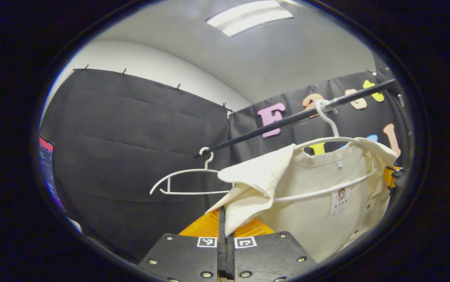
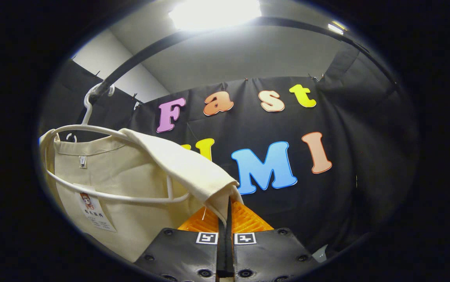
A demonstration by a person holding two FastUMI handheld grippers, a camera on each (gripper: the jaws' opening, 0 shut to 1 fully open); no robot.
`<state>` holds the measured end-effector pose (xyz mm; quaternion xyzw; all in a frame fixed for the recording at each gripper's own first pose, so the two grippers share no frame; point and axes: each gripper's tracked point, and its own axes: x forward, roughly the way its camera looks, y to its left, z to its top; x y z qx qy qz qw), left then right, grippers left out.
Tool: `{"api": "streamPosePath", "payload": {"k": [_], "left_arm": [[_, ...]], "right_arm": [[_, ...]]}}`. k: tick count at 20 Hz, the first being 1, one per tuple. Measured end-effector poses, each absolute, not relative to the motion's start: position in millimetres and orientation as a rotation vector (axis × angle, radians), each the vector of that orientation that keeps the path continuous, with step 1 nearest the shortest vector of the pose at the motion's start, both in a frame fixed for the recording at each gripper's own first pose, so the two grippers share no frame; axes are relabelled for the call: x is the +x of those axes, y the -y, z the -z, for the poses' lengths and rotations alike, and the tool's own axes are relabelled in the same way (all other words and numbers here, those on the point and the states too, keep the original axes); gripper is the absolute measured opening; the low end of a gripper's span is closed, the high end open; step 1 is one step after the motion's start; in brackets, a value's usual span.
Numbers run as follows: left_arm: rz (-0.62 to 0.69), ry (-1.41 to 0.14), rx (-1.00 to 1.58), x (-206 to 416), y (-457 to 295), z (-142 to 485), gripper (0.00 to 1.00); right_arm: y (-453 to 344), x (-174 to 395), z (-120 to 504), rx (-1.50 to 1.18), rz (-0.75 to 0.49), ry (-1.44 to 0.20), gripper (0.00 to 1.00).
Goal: Grasp the clothes on the hanger with both hands and then place them into the laundry hamper below.
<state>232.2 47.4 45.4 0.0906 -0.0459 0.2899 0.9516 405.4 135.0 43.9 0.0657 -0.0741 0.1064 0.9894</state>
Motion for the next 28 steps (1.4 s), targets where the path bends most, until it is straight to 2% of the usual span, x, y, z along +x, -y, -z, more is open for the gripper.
{"api": "streamPosePath", "payload": {"k": [6, 11, 19, 23, 28], "left_arm": [[-0.629, 0.162, 0.215, 217.8, -85.5, -86.7, 0.01], [-0.600, 0.123, 0.175, 231.5, -97.7, -73.3, 0.01], [-0.540, 0.077, 0.169, 269.7, -92.6, -52.5, 0.01], [-0.534, 0.024, 0.173, 264.5, -93.7, -21.5, 0.01], [-0.517, -0.021, 0.154, 249.8, -98.2, 5.7, 0.03]], "right_arm": [[-117.9, 414.3, -63.9, 0.174, -0.189, 0.164, 0.01], [-115.9, 435.6, -70.2, 0.178, -0.207, 0.153, 0.01], [-132.6, 473.8, -2.5, 0.277, -0.270, -0.103, 0.01], [-136.9, 460.1, 33.0, 0.257, -0.291, -0.175, 0.01], [-140.6, 423.6, 51.7, 0.188, -0.316, -0.184, 0.01]]}}
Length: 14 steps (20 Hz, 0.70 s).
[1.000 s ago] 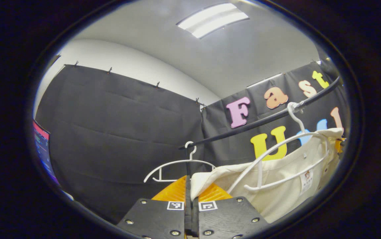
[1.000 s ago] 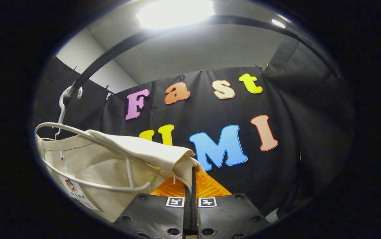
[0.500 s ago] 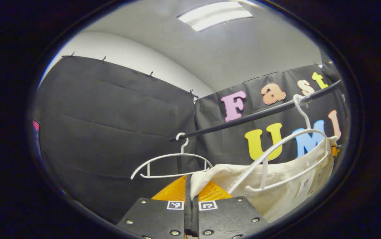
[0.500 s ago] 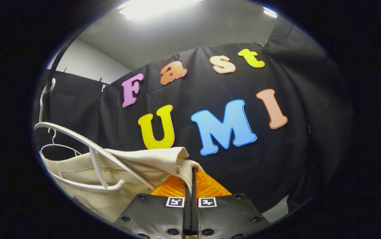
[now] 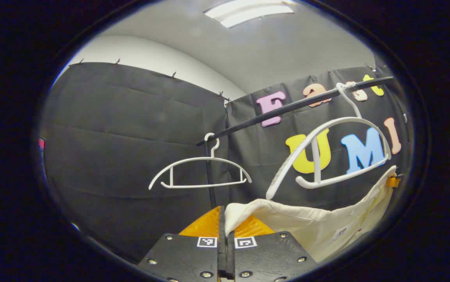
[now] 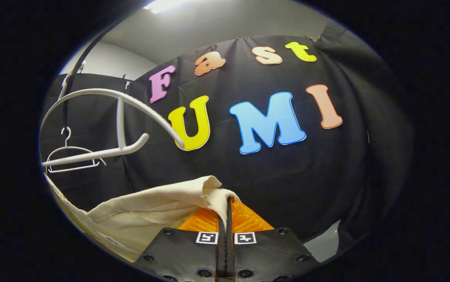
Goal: Grasp the clothes on the hanger with both hands and then place them into the laundry hamper below.
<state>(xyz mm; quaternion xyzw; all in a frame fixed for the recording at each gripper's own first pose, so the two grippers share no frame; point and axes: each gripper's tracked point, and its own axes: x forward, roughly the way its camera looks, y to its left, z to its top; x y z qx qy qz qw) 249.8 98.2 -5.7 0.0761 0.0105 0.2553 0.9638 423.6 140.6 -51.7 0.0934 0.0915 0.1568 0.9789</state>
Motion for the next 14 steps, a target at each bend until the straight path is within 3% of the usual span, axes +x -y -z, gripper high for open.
{"api": "streamPosePath", "payload": {"k": [14], "left_arm": [[-0.247, -0.096, 0.052, 193.1, -37.2, 32.1, 0.01]], "right_arm": [[-185.7, 249.5, 49.5, 0.111, -0.469, -0.216, 0.01]]}}
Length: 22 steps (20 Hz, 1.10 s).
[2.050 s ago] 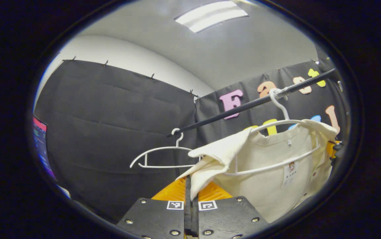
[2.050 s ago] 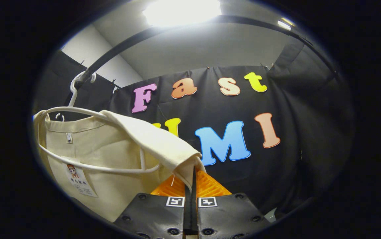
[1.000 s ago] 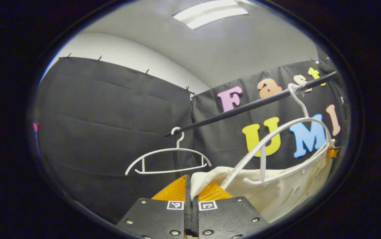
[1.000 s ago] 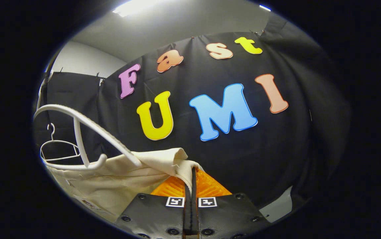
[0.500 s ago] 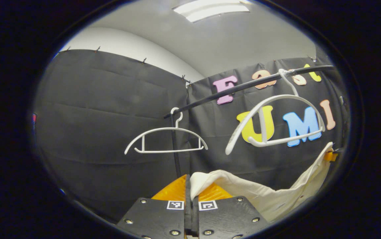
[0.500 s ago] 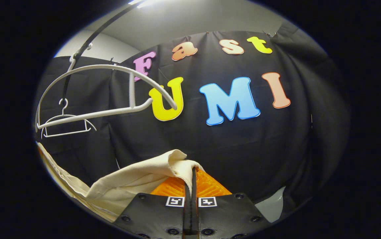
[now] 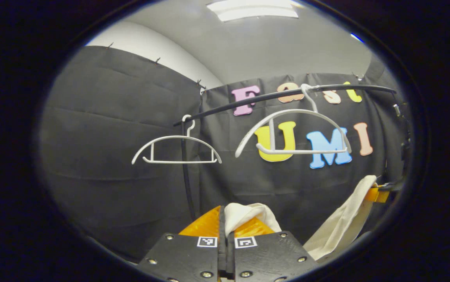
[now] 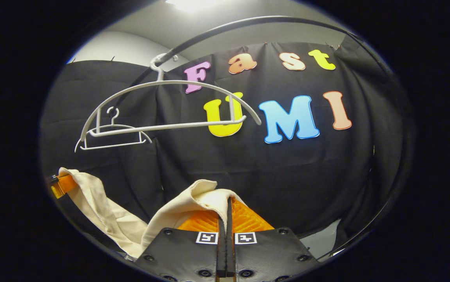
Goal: Grasp the clothes on the hanger with both hands and then place them into the laundry hamper below.
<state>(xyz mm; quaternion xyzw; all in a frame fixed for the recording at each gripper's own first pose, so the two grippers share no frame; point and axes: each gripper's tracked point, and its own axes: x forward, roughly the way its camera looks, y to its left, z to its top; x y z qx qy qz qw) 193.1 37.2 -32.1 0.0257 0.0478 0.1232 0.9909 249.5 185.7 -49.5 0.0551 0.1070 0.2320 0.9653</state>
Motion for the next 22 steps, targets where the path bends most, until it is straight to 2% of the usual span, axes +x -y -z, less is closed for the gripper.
{"api": "streamPosePath", "payload": {"k": [12, 16, 18, 19, 22], "left_arm": [[-0.047, -0.126, -0.033, 127.9, 0.1, 58.8, 0.01], [-0.034, -0.177, -0.055, 113.1, -3.8, 102.0, 0.01], [-0.031, -0.219, -0.066, 111.0, -2.8, 132.3, 0.01], [-0.030, -0.240, -0.065, 110.5, -2.2, 146.6, 0.01], [-0.019, -0.299, -0.045, 105.9, -1.1, 183.2, 0.02]], "right_arm": [[-237.9, 123.6, 76.9, 0.079, -0.571, -0.275, 0.01], [-238.2, 102.1, 119.5, 0.085, -0.552, -0.323, 0.01], [-235.1, 93.6, 144.2, 0.084, -0.532, -0.365, 0.05], [-233.8, 90.7, 155.7, 0.086, -0.524, -0.383, 0.01], [-230.7, 84.2, 190.8, 0.080, -0.498, -0.432, 0.01]]}}
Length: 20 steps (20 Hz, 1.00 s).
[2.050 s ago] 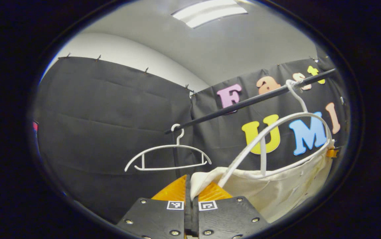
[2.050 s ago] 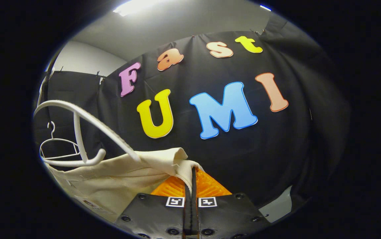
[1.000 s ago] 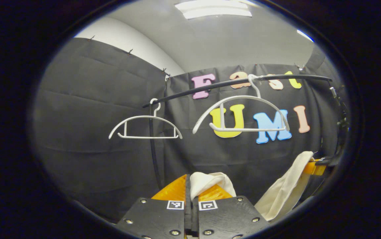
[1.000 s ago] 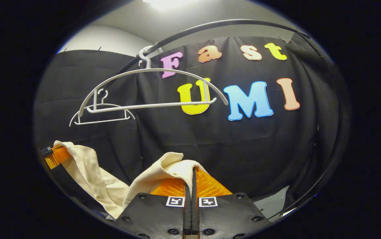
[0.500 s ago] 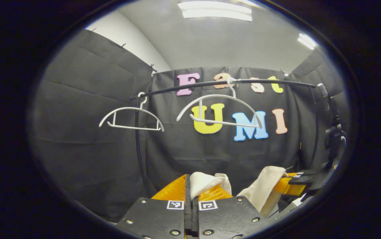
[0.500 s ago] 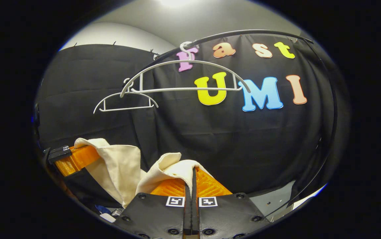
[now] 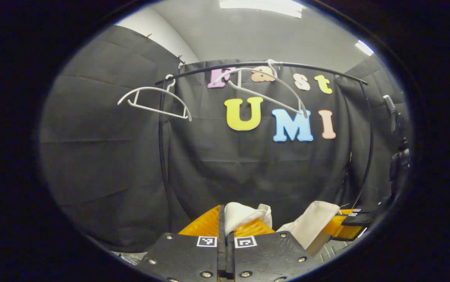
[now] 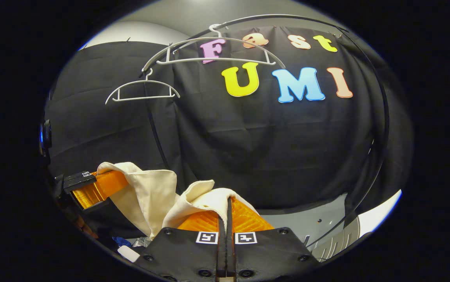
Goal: Grasp the clothes on the hanger with both hands and then place them into the laundry hamper below.
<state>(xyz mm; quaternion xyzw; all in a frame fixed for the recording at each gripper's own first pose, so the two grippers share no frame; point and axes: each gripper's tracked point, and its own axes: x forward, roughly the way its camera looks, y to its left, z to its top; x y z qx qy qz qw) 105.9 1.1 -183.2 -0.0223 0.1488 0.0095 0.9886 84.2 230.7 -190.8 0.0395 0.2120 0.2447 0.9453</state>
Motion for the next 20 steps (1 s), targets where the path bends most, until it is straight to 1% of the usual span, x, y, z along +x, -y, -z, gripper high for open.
{"api": "streamPosePath", "payload": {"k": [3, 7, 8, 12, 17, 18, 19, 20], "left_arm": [[-0.006, -0.355, -0.036, 98.8, -1.1, 222.7, 0.01], [-0.006, -0.441, -0.008, 90.0, -1.8, 279.9, 0.02], [-0.005, -0.464, -0.006, 88.9, -1.9, 294.8, 0.01], [-0.013, -0.584, 0.001, 74.1, -5.1, 364.1, 0.01], [-0.008, -0.727, 0.047, 52.8, -7.0, 437.7, 0.02], [-0.007, -0.760, 0.054, 48.6, -6.9, 449.2, 0.00], [-0.009, -0.795, 0.053, 44.8, -8.1, 464.8, 0.02], [-0.009, -0.826, 0.046, 40.9, -9.5, 473.8, 0.02]], "right_arm": [[-225.9, 83.4, 220.3, 0.080, -0.474, -0.461, 0.02], [-221.0, 85.5, 263.4, 0.078, -0.438, -0.504, 0.02], [-220.8, 85.6, 276.0, 0.080, -0.433, -0.519, 0.02], [-216.3, 85.4, 321.1, 0.067, -0.407, -0.585, 0.02], [-215.1, 74.5, 376.5, 0.038, -0.392, -0.721, 0.02], [-218.6, 71.3, 389.2, 0.020, -0.386, -0.752, 0.02], [-218.1, 68.0, 398.0, 0.009, -0.383, -0.782, 0.02], [-215.4, 61.5, 409.0, 0.001, -0.383, -0.814, 0.01]]}}
